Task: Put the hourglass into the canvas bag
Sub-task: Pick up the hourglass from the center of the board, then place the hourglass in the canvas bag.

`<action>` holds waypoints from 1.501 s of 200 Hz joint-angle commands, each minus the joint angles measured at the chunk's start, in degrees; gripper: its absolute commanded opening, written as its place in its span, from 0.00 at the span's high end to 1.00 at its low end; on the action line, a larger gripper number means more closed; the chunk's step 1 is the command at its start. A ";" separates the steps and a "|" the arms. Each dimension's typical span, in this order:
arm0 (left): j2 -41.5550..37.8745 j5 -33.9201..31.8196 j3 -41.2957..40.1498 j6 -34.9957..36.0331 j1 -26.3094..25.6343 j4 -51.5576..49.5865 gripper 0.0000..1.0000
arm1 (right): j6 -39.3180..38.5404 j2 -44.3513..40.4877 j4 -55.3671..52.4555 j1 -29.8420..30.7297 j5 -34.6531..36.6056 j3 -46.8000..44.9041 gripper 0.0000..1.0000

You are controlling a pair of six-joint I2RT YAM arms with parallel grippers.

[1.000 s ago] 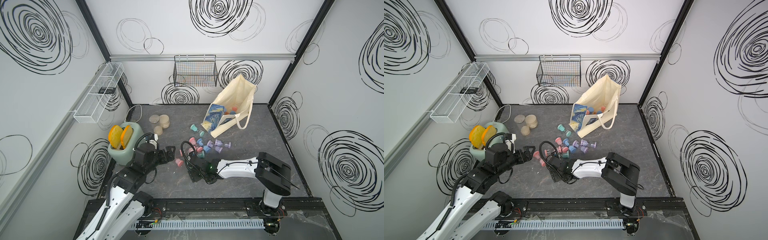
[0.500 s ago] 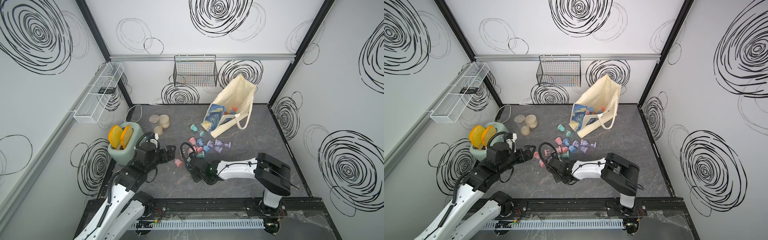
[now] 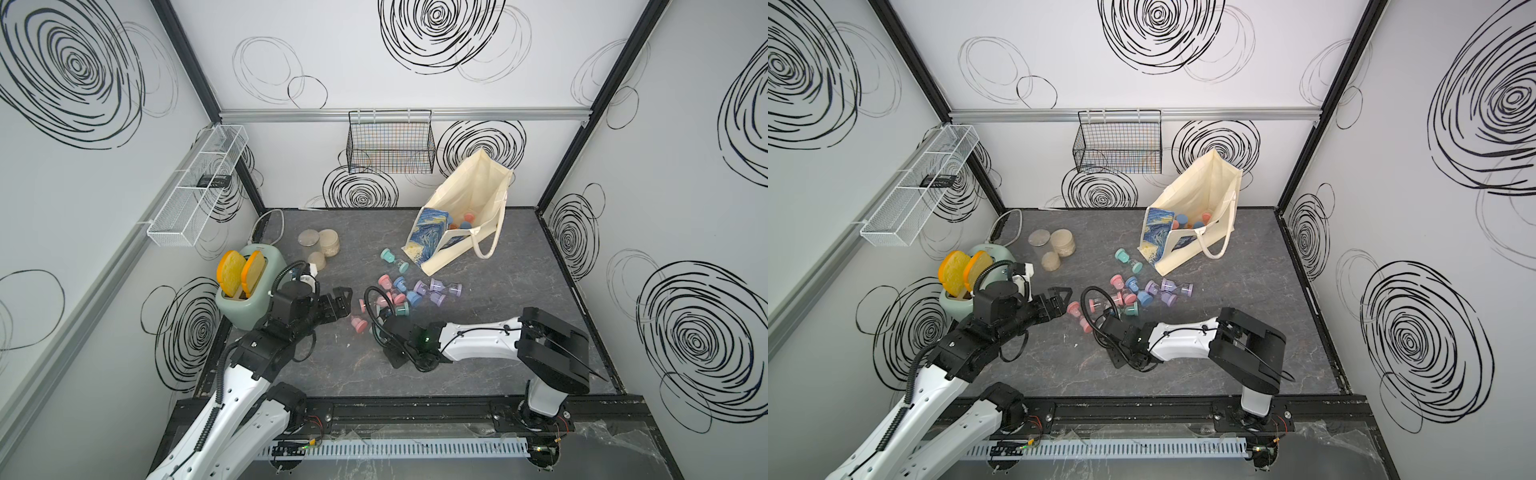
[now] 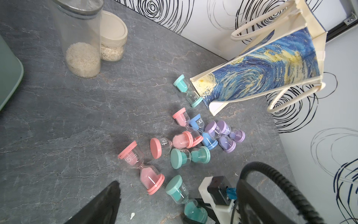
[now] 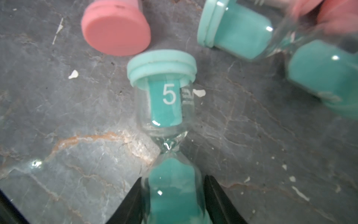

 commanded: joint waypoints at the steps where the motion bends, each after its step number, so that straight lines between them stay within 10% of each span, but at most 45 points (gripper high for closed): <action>1: 0.29 -0.27 2.54 -0.19 0.37 2.33 0.04 | 0.11 -3.53 -0.60 -0.64 -1.77 -0.44 0.60; 161: 8.92 2.73 12.37 0.17 -3.26 13.64 0.04 | -4.53 -31.47 0.13 -18.59 2.60 4.32 0.68; 300: 35.96 3.13 25.33 -0.89 -16.09 34.65 0.04 | -14.20 -4.44 -7.25 -52.59 3.57 36.94 0.65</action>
